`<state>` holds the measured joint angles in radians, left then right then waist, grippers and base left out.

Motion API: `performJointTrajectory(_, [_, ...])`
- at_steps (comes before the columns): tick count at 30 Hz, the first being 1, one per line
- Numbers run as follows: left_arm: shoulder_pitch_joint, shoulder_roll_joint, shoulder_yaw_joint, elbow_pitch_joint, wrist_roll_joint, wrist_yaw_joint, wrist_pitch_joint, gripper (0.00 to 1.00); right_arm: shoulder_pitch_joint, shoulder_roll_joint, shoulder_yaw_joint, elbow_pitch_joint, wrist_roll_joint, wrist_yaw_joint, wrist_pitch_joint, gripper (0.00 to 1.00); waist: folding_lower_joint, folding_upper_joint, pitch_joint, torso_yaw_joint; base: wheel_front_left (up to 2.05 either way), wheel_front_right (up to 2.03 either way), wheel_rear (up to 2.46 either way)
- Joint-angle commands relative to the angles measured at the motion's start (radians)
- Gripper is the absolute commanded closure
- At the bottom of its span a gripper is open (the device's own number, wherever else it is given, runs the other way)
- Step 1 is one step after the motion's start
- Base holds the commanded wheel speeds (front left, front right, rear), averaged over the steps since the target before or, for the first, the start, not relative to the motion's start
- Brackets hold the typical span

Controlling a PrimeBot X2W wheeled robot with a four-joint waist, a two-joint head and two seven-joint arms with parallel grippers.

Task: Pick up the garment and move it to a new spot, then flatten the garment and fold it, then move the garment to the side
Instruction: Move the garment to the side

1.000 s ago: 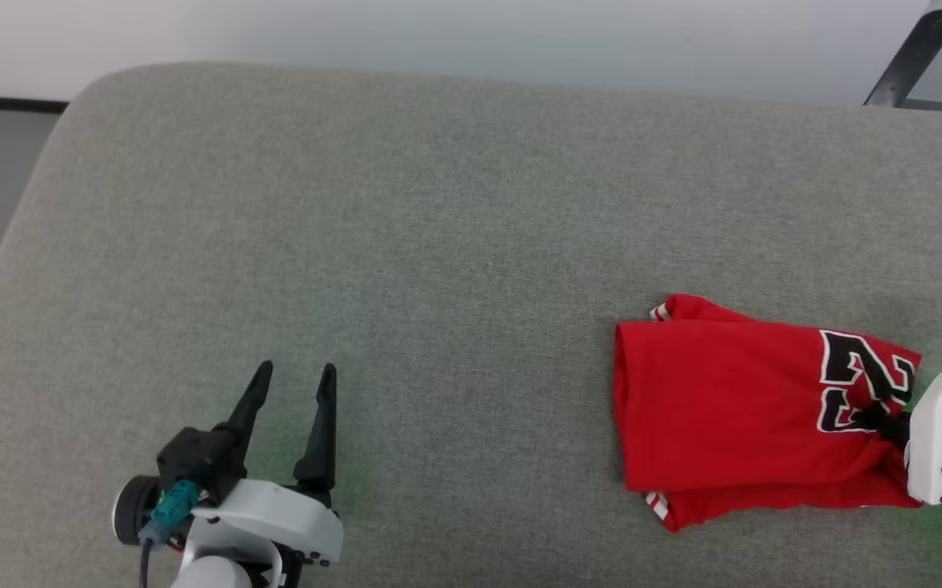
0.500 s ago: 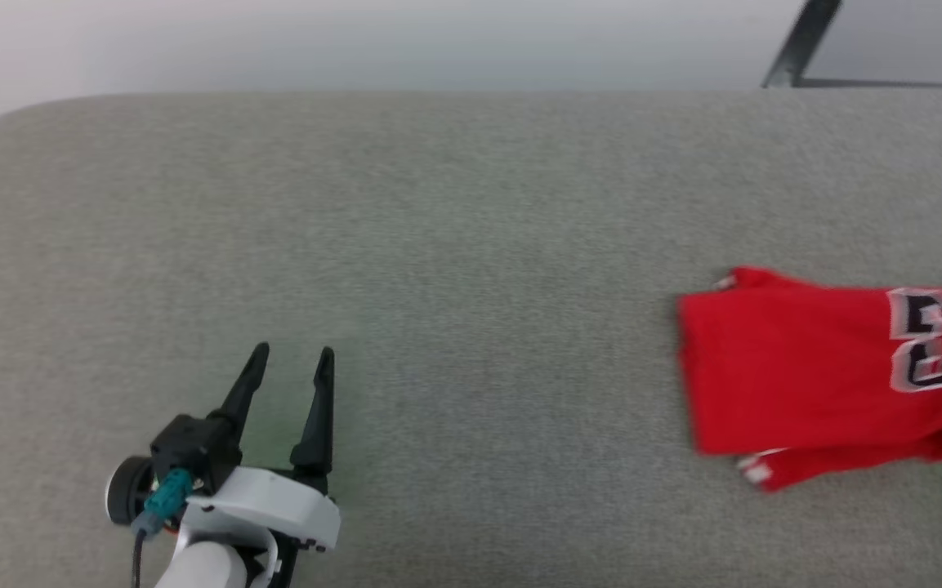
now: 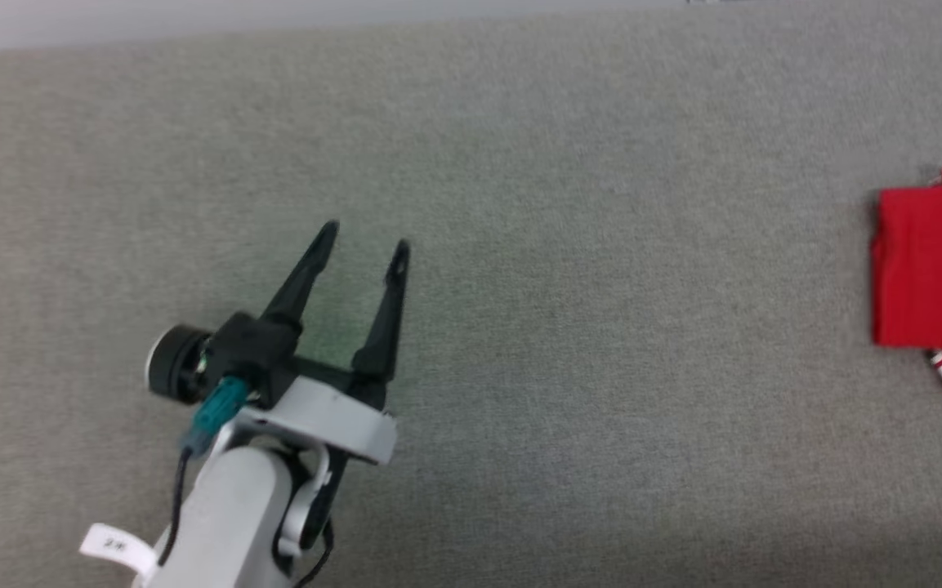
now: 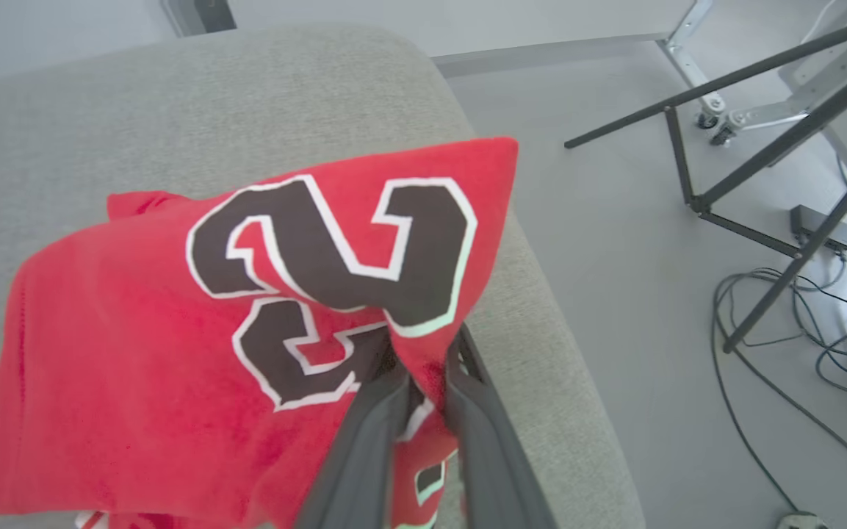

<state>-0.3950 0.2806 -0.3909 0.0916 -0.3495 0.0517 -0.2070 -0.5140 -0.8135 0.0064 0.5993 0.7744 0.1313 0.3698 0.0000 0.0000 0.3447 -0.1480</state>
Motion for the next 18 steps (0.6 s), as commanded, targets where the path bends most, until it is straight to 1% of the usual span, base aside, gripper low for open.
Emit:
performJointTrajectory(1, [-0.028,-0.005,-0.011,-0.005,0.014,-0.007,0.008,0.00,-0.032,0.006,0.004,0.020,-0.020,-0.001,-0.022,1.00,0.0000,0.0000,0.054,-0.036,0.00,0.00,0.00])
performJointTrajectory(6, [-0.063,-0.001,-0.020,-0.010,0.025,-0.008,0.017,0.00,-0.099,0.023,0.022,0.077,-0.056,-0.001,-0.069,1.00,0.0000,0.0000,0.087,-0.042,0.00,0.00,0.00])
performJointTrajectory(12, [-0.081,0.019,-0.018,-0.028,0.034,0.000,0.029,0.00,-0.198,0.043,0.057,0.189,-0.151,-0.001,-0.144,1.00,0.0000,0.0000,0.118,-0.029,0.00,0.00,0.00])
performJointTrajectory(18, [-0.078,0.029,-0.017,-0.055,0.037,0.011,0.041,0.00,-0.259,0.066,0.087,0.282,-0.190,-0.001,-0.206,1.00,0.0000,0.0000,0.125,-0.016,0.00,0.00,0.00])
